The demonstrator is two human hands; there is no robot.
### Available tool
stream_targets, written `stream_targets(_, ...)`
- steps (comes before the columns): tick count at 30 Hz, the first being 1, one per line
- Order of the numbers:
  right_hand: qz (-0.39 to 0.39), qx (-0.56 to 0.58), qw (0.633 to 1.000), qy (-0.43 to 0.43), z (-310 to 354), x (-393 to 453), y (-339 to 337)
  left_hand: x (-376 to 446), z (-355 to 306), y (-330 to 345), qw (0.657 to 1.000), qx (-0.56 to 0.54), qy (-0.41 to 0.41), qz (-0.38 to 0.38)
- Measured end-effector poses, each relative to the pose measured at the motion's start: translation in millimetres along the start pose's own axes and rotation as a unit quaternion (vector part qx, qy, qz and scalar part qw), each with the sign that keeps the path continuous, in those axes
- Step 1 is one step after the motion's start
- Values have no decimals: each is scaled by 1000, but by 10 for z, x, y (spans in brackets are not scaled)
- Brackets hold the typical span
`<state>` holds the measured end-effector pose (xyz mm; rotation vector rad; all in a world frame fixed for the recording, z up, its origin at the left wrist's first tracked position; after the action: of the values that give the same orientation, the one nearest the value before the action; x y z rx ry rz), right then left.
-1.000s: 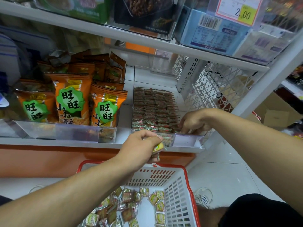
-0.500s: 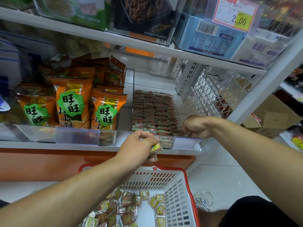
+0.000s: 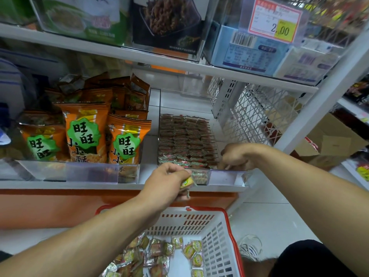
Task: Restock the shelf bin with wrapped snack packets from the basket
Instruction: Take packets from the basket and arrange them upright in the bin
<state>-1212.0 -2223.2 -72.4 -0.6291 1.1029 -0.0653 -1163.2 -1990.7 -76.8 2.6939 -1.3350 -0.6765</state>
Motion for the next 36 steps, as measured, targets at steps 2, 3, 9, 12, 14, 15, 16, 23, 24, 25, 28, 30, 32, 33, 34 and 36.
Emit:
stream_targets(2,20,-6,1000,12,-23,4,32,5,0,8,1000,2,0,1)
stream_targets(3,22,-16,999,17,-17,12,53,4,1,11,1000,2,0,2)
stream_targets(9,33,-15,999,28,19,78,133,-7,-1,12,1000,4,0,3)
stream_targets(12,69,72,995,32,-12,35,137,-1,0,7,1000,3,-4,6)
stream_targets(14,84,110,990,34,-35,26,141,1,4,1,1000,4,-7,7)
stream_targets(15,82,119,989,31,-44,37,126,2,6,-1,1000,5,-9,6)
stream_targets(16,69,126,989,28,-52,52,92,1,9,-1,1000,4,-11,5)
stream_targets(23,-27,83,996,-7,56,-12,12,-6,9,2,1000,-9,-20,4)
stream_targets(24,-31,81,996,-10,56,-22,27,-6,8,1,1000,-11,-22,4)
stream_targets(25,-34,77,996,-10,59,-54,32,-9,5,0,1000,-13,-22,5)
stream_targets(28,-79,-4,996,-33,157,-265,-26,-28,-6,16,999,-26,-23,9)
stream_targets(30,-200,-122,966,-111,395,-564,-153,-58,-26,52,998,-52,-15,21)
stream_targets(32,-231,-71,931,-274,607,-914,-31,-101,-74,73,997,-76,2,27)
stream_targets(33,-173,4,924,-341,636,-1020,126,-120,-105,72,996,-79,12,25)
stream_targets(34,-97,63,918,-380,653,-1077,335,-136,-134,60,997,-77,24,22)
stream_targets(36,-24,86,914,-397,641,-1088,668,-163,-191,47,996,-71,45,19)
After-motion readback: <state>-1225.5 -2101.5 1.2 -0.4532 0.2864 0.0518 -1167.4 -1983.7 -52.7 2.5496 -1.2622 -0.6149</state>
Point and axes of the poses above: each hand's wrist, its own x-axis towards the middle knuckle, its own y-axis out of the palm, z = x × y, the point moved 9 cm from there along x, towards the middle knuckle, and after that the axes turned 11 degrees about z, right-handed, at the moved point
